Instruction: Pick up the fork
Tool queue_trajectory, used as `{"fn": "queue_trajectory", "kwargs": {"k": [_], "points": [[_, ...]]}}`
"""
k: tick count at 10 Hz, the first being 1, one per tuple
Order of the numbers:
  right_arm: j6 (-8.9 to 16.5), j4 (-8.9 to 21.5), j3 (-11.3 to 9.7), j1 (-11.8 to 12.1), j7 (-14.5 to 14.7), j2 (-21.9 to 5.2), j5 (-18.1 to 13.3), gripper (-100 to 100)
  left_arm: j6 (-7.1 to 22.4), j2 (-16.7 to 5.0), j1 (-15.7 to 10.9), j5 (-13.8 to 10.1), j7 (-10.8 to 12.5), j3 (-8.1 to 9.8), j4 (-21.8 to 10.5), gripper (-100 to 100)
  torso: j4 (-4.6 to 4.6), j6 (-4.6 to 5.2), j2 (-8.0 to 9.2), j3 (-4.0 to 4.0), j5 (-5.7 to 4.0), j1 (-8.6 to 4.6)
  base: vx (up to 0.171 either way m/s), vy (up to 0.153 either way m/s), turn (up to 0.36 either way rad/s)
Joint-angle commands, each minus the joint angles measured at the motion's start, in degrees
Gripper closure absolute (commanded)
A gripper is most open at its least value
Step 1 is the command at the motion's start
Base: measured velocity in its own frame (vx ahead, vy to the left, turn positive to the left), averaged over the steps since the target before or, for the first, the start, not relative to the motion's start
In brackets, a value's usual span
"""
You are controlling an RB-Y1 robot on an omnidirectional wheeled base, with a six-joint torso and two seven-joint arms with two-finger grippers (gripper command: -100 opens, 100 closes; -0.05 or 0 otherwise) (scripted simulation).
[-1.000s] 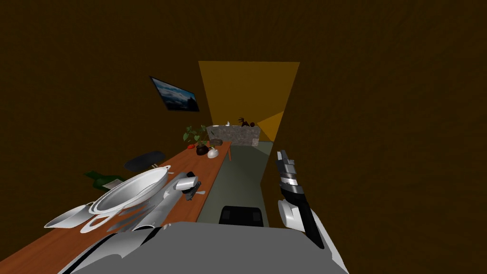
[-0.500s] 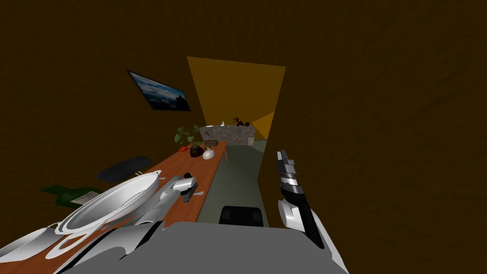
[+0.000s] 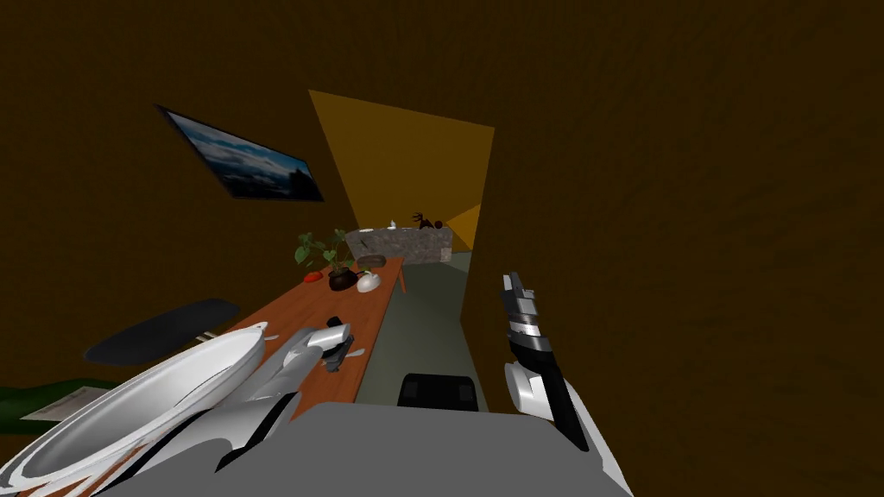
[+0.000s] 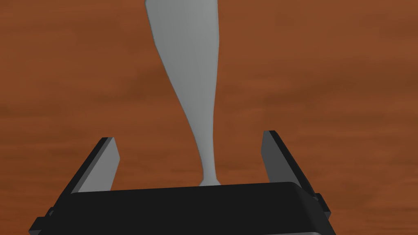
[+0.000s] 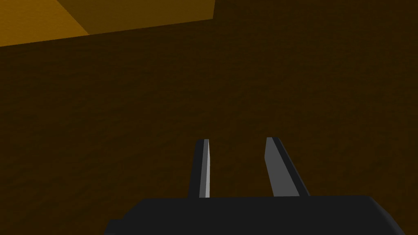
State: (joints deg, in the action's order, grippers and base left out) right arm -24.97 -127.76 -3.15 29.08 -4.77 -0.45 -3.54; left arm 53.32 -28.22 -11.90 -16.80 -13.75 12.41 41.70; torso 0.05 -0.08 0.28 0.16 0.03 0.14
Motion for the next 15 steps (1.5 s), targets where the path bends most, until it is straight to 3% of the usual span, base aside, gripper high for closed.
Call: {"fn": "queue_trajectory", "kwargs": {"k": [1, 3, 4, 5, 9, 10, 11, 15], "points": [[0.0, 0.0, 0.0, 0.0, 0.0, 0.0, 0.0, 0, -1.5, -0.5, -1.1, -0.1, 0.6, 0.77, -2.9, -100, 0.00, 0.00, 0.00, 0.00, 0.00, 0.00, -0.078, 0.013, -0.210], [0.0, 0.0, 0.0, 0.0, 0.0, 0.0, 0.0, 0, -2.5, -0.9, -1.7, -0.2, 1.3, 1.43, -5.7, -100, 0.02, 0.18, -0.03, -0.01, 0.15, 0.09, -0.095, 0.014, -0.218], [0.0, 0.0, 0.0, 0.0, 0.0, 0.0, 0.0, 0, -2.3, -0.9, -1.6, -0.2, 1.2, 1.31, -5.0, -100, 0.00, 0.12, -0.15, -0.07, 0.17, 0.15, -0.023, 0.008, -0.005], [0.0, 0.0, 0.0, 0.0, 0.0, 0.0, 0.0, 0, -2.4, -0.9, -1.7, -0.2, 1.2, 1.33, -5.1, 100, -0.04, 0.12, -0.32, -0.17, 0.17, 0.14, -0.006, 0.001, 0.001], [0.0, 0.0, 0.0, 0.0, 0.0, 0.0, 0.0, 0, -2.3, -0.9, -1.6, -0.2, 1.3, 1.36, -5.2, 100, -0.06, 0.17, -0.48, -0.26, 0.18, 0.15, 0.000, 0.000, 0.000], [0.0, 0.0, 0.0, 0.0, 0.0, 0.0, 0.0, 0, -2.3, -0.9, -1.6, -0.2, 1.3, 1.36, -5.2, 0, -0.06, 0.17, -0.48, -0.26, 0.18, 0.15, 0.000, 0.000, 0.000], [0.0, 0.0, 0.0, 0.0, 0.0, 0.0, 0.0, 0, -1.5, -0.5, -1.1, -0.1, 0.6, 0.77, -3.5, 100, -0.07, 0.17, -0.48, -0.26, 0.18, 0.15, 0.055, 0.007, 0.219], [0.0, 0.0, 0.0, 0.0, 0.0, 0.0, 0.0, 0, 1.5, 0.5, 0.6, 0.1, -1.4, -1.21, 2.3, 100, -0.11, 0.23, -0.86, -0.47, 0.17, 0.03, 0.107, -0.027, 0.263]]}}
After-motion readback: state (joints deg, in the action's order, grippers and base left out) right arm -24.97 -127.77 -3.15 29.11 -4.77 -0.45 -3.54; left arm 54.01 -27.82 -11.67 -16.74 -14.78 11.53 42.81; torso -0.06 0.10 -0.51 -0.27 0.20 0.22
